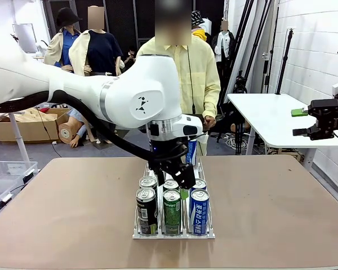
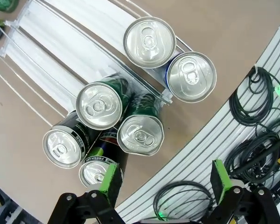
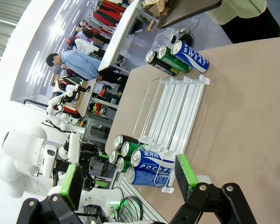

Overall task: Retrieve and hand over the desired beverage to the person.
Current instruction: Pick up a can of the same type that the person held from the Automatic Can Dispenser.

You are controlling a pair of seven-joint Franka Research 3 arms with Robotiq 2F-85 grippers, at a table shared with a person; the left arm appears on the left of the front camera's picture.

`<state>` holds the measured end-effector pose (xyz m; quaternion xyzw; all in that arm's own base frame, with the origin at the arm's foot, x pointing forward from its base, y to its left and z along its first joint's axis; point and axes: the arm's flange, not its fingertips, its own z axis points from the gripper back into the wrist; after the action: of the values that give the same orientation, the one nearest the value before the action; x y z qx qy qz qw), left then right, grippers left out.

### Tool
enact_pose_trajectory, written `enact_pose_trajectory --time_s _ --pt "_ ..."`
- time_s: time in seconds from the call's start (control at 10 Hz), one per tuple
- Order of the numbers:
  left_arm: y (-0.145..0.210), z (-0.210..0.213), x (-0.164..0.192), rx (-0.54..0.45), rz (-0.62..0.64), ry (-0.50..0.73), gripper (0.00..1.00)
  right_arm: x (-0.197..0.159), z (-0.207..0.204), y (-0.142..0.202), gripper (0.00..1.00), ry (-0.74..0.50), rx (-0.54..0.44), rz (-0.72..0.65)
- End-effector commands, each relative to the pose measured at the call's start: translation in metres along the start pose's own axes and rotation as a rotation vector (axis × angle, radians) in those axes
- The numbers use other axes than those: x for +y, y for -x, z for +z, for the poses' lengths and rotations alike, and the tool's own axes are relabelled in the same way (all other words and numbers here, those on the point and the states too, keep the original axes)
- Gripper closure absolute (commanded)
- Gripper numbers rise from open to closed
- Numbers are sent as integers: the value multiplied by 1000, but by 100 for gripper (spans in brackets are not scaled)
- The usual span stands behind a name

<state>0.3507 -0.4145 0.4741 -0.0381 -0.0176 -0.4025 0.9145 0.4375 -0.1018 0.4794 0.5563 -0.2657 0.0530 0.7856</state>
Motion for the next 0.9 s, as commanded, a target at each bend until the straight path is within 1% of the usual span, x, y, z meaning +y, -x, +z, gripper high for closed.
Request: enact_pose_trajectory --time_s 0.0,0.2,0.4,0.5,0.6,0.8 --pt "-11 -5 -12 42 73 -23 0 1 0 -1 0 -10 3 -3" --pt "-11 -12 -16 63 137 -48 0 1 0 -1 0 -10 3 -3" --pt "-6 -17 -18 56 205 -73 0 1 0 -1 0 -10 3 -3" --pt "-4 -20 -18 52 209 -71 0 1 0 -1 0 -10 3 -3" --pt "0 -20 -18 39 245 -98 0 1 0 -1 0 -10 3 -3" --pt "2 -21 -15 29 259 -96 0 1 0 -1 0 -10 3 -3"
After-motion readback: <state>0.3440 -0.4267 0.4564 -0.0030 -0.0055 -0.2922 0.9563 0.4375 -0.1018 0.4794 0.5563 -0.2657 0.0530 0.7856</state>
